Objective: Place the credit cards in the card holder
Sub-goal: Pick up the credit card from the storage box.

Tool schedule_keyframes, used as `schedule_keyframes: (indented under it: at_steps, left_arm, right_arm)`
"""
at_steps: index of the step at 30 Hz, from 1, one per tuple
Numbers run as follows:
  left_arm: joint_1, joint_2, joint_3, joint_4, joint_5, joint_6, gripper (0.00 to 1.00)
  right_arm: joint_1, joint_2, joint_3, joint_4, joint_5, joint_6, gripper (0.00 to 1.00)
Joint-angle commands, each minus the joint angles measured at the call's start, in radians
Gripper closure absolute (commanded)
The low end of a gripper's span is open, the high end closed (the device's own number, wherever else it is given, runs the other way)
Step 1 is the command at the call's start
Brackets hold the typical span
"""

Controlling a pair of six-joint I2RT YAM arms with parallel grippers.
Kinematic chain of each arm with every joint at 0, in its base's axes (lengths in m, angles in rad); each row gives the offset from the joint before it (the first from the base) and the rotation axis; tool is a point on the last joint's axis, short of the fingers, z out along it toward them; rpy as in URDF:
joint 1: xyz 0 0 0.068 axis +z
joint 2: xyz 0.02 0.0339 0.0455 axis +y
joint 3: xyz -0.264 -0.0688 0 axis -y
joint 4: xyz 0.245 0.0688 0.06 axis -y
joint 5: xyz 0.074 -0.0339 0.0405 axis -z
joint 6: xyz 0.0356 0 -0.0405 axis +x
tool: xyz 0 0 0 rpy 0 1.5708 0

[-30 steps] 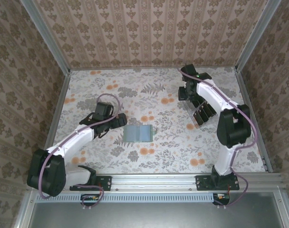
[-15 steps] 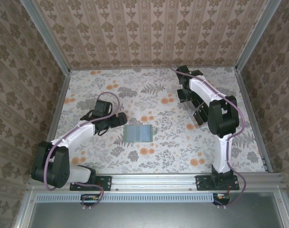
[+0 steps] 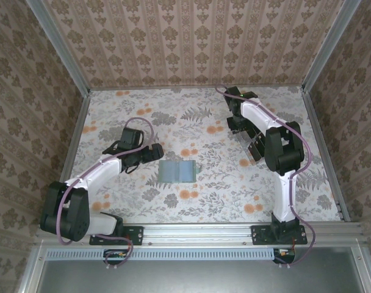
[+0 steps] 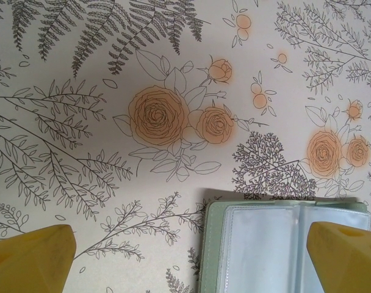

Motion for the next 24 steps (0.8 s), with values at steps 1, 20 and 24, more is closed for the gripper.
schedule_keyframes:
  at_steps: [1, 20, 24]
  left_arm:
    - [0.005, -0.017, 0.008, 0.005, 0.014, 0.013, 0.0]
    - [0.006, -0.027, -0.01, 0.017, 0.021, 0.004, 0.0]
    - [0.005, -0.028, -0.012, 0.018, 0.022, 0.004, 0.0]
  right_arm:
    - [0.004, 0.034, 0.009, -0.041, 0.04, -0.019, 0.7]
    - [0.004, -0.002, 0.01, -0.051, 0.047, -0.022, 0.76]
    - [0.004, -0.001, 0.009, -0.055, 0.045, -0.021, 0.79]
